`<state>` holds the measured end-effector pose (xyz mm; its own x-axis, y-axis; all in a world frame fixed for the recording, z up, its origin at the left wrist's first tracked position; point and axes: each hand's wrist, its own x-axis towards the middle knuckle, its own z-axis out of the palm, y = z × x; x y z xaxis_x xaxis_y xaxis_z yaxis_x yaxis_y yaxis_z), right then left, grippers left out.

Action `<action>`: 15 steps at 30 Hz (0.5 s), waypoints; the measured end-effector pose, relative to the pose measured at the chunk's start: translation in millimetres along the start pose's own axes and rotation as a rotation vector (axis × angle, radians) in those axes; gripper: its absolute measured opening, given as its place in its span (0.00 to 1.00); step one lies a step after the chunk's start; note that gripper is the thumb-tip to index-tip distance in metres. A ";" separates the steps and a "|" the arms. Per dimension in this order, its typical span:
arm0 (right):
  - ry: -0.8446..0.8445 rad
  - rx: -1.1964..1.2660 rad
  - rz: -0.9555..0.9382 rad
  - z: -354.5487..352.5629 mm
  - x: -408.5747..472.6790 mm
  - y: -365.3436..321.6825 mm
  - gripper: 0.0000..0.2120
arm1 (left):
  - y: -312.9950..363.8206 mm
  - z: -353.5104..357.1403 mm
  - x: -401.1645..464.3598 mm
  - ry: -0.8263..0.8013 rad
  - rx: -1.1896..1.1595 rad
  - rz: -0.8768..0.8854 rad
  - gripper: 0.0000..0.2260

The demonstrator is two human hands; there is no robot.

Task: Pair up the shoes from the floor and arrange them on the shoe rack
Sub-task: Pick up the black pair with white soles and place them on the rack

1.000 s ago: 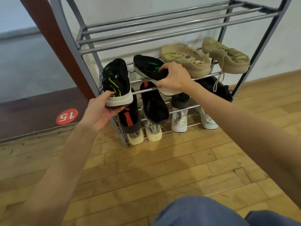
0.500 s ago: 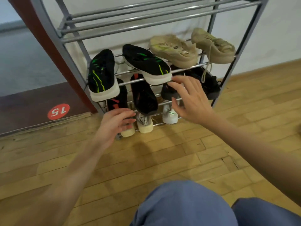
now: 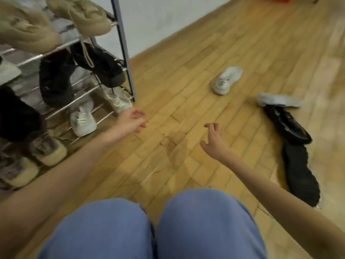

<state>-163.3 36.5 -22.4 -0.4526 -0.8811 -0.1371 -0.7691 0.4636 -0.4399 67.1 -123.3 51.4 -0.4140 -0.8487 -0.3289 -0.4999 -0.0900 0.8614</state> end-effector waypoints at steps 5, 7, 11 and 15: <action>0.074 -0.066 0.321 -10.5 -35.1 97.6 0.30 | 18.4 83.8 28.4 -0.234 0.147 0.096 0.07; 0.114 -0.126 0.490 -17.7 -50.2 136.1 0.31 | 26.5 115.2 33.2 -0.317 0.214 0.164 0.07; 0.219 -0.126 0.762 -24.8 -77.1 207.3 0.35 | 41.7 172.2 43.3 -0.430 0.315 0.274 0.08; 0.191 -0.091 0.940 -21.4 -103.0 261.2 0.40 | 49.6 218.7 46.9 -0.534 0.360 0.293 0.08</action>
<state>-327.2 250.3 -104.2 -0.9614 -0.1198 -0.2477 -0.0835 0.9848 -0.1522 -143.4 -53.6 -6.0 -0.8404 -0.4317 -0.3276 -0.4932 0.3587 0.7925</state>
